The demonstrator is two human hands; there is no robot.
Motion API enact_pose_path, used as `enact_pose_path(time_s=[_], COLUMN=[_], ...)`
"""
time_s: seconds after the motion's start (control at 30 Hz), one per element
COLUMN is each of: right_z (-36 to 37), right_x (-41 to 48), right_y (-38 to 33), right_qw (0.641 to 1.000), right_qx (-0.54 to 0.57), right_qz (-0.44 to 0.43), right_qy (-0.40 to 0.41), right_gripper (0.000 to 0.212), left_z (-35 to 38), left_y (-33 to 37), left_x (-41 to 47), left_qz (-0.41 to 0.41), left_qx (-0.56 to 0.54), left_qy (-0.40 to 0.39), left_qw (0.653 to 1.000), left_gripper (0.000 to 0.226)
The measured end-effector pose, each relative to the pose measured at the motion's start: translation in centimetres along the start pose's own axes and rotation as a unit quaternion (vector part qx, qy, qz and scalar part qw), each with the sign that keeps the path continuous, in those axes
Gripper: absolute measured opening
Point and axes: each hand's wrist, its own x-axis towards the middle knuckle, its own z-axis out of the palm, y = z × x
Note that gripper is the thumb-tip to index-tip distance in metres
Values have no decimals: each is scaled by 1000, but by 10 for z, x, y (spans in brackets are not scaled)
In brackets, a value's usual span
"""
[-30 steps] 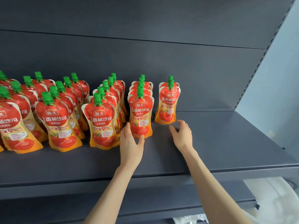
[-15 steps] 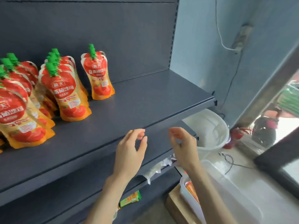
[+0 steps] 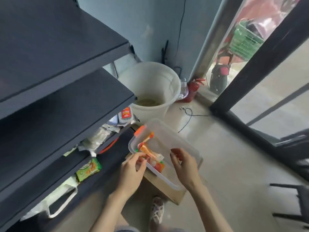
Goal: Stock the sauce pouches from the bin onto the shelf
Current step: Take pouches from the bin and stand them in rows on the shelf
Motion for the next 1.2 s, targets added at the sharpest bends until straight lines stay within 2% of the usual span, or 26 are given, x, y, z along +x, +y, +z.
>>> enact_pose_path(time_s=[0.23, 0.4, 0.67, 0.77, 0.87, 1.0, 1.1, 1.2], right_z=[4, 36, 123, 163, 203, 248, 272, 275], right_x=[22, 48, 97, 114, 127, 133, 129, 122], right_y=[77, 125, 205, 239, 272, 307, 323, 340], right_qw=[994, 980, 939, 925, 919, 906, 900, 887], right_qx=[19, 42, 67, 64, 50, 77, 73, 123], right_qz=[98, 187, 320, 347, 338, 341, 339, 386], right_qy=[-40, -59, -104, -144, -194, -239, -266, -221], right_gripper=[12, 17, 19, 22, 33, 41, 35, 22], left_z=[71, 110, 176, 200, 223, 246, 257, 268], left_y=[-21, -52, -153, -197, -238, -280, -300, -311], left_x=[23, 67, 155, 186, 210, 228, 236, 241], left_qz=[-106, -145, -203, -179, -151, -60, 44, 122], left_qx=[7, 27, 92, 162, 210, 287, 369, 423], left_qy=[-79, -150, -265, -319, -364, -376, -387, -412], left_qw=[991, 978, 938, 917, 895, 879, 844, 798], left_gripper=[13, 10, 12, 23, 27, 35, 40, 47])
